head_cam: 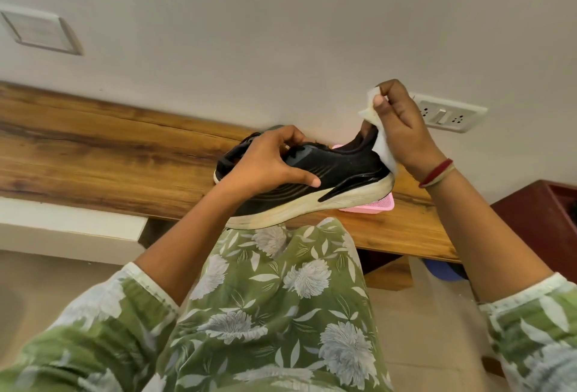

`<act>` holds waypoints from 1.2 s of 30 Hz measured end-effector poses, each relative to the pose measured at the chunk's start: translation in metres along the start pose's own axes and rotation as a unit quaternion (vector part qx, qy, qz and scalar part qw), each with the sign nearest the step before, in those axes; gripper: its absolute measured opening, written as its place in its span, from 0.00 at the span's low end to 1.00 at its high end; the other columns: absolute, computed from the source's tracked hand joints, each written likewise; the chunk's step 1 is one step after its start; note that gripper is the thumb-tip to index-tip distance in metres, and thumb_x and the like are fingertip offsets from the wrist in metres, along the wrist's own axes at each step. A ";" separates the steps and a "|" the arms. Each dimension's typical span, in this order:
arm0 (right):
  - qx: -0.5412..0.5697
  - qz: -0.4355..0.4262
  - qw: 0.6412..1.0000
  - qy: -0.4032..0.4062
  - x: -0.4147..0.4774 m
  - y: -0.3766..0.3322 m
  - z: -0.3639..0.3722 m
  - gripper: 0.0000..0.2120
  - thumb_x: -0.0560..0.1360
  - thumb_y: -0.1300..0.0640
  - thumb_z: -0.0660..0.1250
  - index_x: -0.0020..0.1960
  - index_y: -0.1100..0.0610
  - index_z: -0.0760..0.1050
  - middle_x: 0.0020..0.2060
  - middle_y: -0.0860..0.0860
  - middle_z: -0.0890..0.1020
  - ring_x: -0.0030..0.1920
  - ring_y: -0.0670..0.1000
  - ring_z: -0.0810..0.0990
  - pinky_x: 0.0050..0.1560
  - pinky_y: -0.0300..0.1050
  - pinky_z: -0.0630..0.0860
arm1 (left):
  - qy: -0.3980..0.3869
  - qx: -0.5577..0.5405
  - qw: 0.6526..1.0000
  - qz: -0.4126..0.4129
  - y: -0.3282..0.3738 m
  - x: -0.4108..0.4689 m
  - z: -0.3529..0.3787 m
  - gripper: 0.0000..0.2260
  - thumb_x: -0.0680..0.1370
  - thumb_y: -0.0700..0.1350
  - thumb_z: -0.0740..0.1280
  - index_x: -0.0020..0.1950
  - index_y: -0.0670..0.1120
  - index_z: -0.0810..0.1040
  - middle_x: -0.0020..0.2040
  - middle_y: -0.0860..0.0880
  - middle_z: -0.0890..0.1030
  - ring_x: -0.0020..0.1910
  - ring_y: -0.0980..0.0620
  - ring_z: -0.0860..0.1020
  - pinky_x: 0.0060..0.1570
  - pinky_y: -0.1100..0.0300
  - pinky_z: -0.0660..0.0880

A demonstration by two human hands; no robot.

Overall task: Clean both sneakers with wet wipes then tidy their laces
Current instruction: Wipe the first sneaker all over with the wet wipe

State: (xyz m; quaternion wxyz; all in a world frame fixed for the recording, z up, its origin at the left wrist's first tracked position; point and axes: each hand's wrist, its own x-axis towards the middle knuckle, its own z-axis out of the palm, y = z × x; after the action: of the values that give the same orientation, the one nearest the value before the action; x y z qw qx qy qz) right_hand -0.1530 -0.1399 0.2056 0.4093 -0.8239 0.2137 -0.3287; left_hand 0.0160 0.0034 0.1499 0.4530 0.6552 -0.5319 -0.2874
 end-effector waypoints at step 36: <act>-0.265 0.060 0.959 0.081 -0.022 -0.003 0.037 0.09 0.77 0.54 0.64 0.52 0.58 0.76 0.43 0.50 0.78 0.42 0.47 0.73 0.41 0.38 0.65 | -0.026 -0.072 0.997 -0.015 -0.003 0.010 0.039 0.28 0.60 0.60 0.77 0.53 0.45 0.78 0.48 0.43 0.82 0.48 0.46 0.81 0.50 0.45 0.78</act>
State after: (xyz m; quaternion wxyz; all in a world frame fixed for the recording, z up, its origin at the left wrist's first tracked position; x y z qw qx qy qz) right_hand -0.1421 -0.1050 0.1831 0.1767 -0.8590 0.3746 -0.3011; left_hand -0.0138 -0.0171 0.1312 0.4808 0.6207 -0.5119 -0.3487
